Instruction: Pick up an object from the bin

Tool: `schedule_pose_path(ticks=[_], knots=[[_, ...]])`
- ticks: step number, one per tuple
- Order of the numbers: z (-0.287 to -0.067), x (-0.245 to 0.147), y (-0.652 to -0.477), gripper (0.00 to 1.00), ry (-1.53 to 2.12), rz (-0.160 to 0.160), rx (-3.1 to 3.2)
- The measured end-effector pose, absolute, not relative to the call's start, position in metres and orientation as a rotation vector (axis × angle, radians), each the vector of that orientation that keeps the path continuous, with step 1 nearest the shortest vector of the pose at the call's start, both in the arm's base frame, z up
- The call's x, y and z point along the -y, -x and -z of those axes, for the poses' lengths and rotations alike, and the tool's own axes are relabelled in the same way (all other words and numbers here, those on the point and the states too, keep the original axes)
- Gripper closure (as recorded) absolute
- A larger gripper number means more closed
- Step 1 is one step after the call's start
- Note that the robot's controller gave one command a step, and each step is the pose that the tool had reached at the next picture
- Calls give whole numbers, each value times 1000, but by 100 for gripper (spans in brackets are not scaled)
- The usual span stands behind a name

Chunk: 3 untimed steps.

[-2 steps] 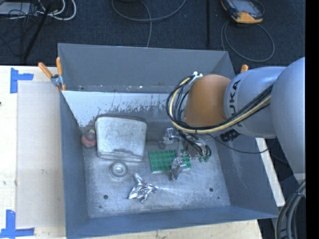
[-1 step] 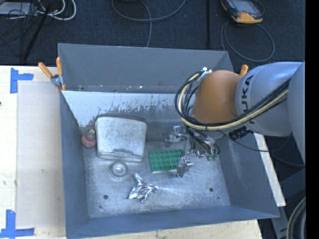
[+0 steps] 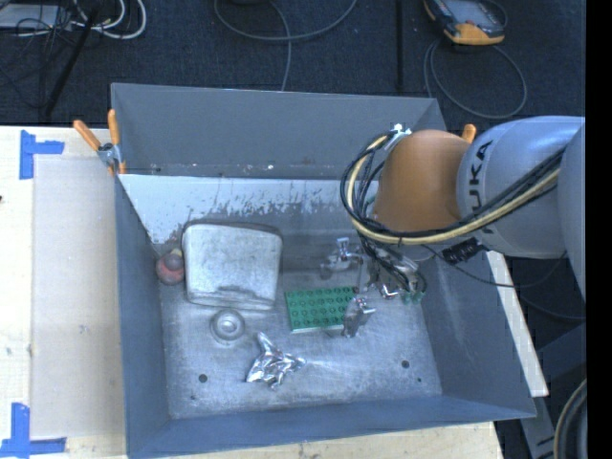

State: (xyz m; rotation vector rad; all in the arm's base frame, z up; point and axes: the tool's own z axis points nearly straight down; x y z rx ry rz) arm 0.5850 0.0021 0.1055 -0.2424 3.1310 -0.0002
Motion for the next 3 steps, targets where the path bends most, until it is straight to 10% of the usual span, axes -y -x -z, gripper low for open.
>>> schedule_pose_path(ticks=[2, 3], knots=[[-73, 0, -593, 0, 182, -1, -3137], [-75, 0, -594, 100, 184, -1, -3137]])
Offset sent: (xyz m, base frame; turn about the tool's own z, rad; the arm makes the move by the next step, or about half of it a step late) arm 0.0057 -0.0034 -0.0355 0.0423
